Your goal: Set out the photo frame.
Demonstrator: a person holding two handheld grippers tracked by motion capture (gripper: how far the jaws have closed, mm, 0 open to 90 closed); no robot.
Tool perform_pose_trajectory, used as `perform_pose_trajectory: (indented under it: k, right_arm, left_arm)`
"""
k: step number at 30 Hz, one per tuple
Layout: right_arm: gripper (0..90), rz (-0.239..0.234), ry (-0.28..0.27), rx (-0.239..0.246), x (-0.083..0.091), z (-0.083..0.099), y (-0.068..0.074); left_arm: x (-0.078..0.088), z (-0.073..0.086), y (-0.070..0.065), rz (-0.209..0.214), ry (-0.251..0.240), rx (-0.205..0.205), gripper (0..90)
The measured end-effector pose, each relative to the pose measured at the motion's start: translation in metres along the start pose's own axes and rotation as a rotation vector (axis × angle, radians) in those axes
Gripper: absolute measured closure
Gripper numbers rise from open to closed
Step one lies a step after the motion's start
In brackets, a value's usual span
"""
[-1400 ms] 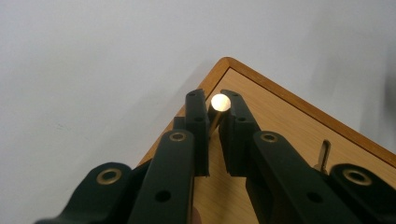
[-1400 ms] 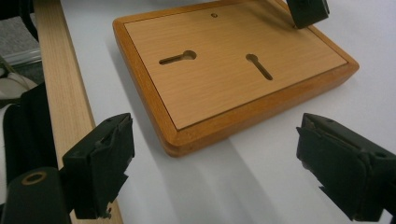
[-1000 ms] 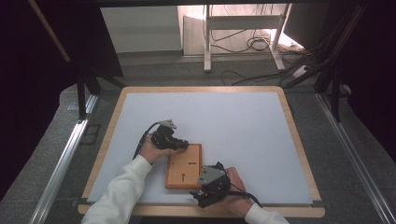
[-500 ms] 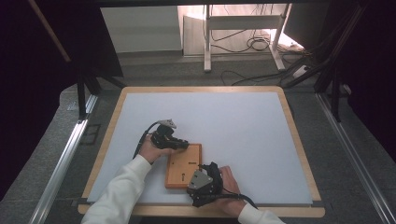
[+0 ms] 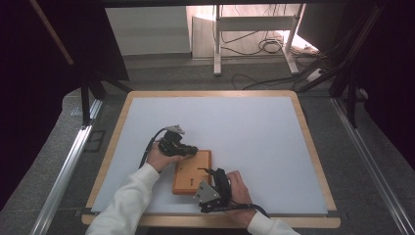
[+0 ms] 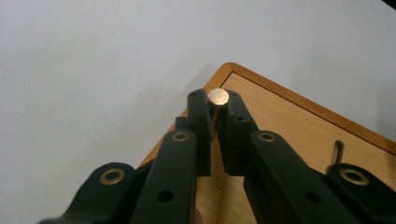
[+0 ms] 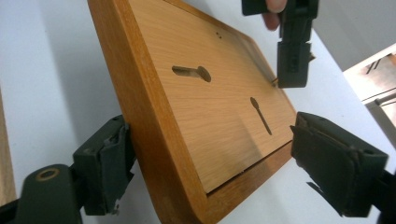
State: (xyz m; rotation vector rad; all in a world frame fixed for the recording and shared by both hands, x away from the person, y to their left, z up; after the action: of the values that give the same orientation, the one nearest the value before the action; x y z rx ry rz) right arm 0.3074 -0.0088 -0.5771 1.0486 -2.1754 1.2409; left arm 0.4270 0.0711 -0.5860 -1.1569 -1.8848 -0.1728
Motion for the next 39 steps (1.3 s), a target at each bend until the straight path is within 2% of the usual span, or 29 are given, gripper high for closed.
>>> perform_pose_trajectory:
  k: [7, 8, 14, 18, 25, 28, 29, 30, 32, 34, 39]
  right_arm:
    - [25.4, 0.024, -0.001, 0.019, 0.005, -0.003, -0.008]
    - [27.3, 0.022, -0.005, 0.008, 0.006, -0.003, -0.008]
    - [38.1, 0.027, -0.027, 0.032, 0.010, -0.008, -0.012]
    - [43.9, 0.015, -0.032, 0.024, 0.011, -0.009, -0.013]
    - [46.7, 0.033, -0.037, 0.011, 0.014, -0.010, -0.022]
    - [47.8, 0.041, -0.040, 0.006, 0.015, -0.011, -0.025]
    - [47.9, 0.041, -0.040, 0.005, 0.015, -0.011, -0.025]
    - [48.0, 0.041, -0.039, 0.006, 0.015, -0.011, -0.026]
    - [48.1, 0.041, -0.037, 0.009, 0.015, -0.011, -0.025]
    - [48.1, 0.041, -0.037, 0.011, 0.015, -0.011, -0.025]
    - [48.1, 0.039, -0.036, 0.014, 0.015, -0.011, -0.025]
  left_arm:
    - [0.000, 0.000, 0.001, -0.017, -0.002, 0.009, 84.5]
    - [0.000, 0.000, 0.001, -0.015, -0.007, 0.012, 84.5]
    - [0.000, 0.000, 0.003, -0.012, -0.013, 0.030, 84.3]
    - [0.001, -0.001, 0.005, -0.015, -0.018, 0.038, 83.9]
    - [0.003, -0.001, 0.008, -0.031, -0.034, 0.044, 81.5]
    - [0.010, -0.003, 0.010, -0.048, -0.064, 0.063, 76.5]
    - [0.010, -0.003, 0.010, -0.048, -0.064, 0.063, 73.1]
    - [0.018, -0.004, 0.012, -0.071, -0.089, 0.065, 68.3]
    - [0.028, -0.003, 0.014, -0.102, -0.110, 0.066, 60.8]
    - [0.037, -0.001, 0.015, -0.108, -0.132, 0.070, 52.5]
    - [0.054, 0.014, 0.015, -0.136, -0.131, 0.049, 43.3]
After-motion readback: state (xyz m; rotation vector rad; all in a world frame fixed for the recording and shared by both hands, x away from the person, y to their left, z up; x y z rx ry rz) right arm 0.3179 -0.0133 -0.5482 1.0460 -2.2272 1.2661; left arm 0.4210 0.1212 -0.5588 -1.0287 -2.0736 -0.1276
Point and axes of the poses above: each handheld gripper's, and its own axes: x roughly backward along the jaws, z roughly out of its underside, y roughly to its left, the point moved 10 cm from there along -x, roughly forward along the jaws, and after that the axes turned 9 degrees about y, right-handed, at the moved point
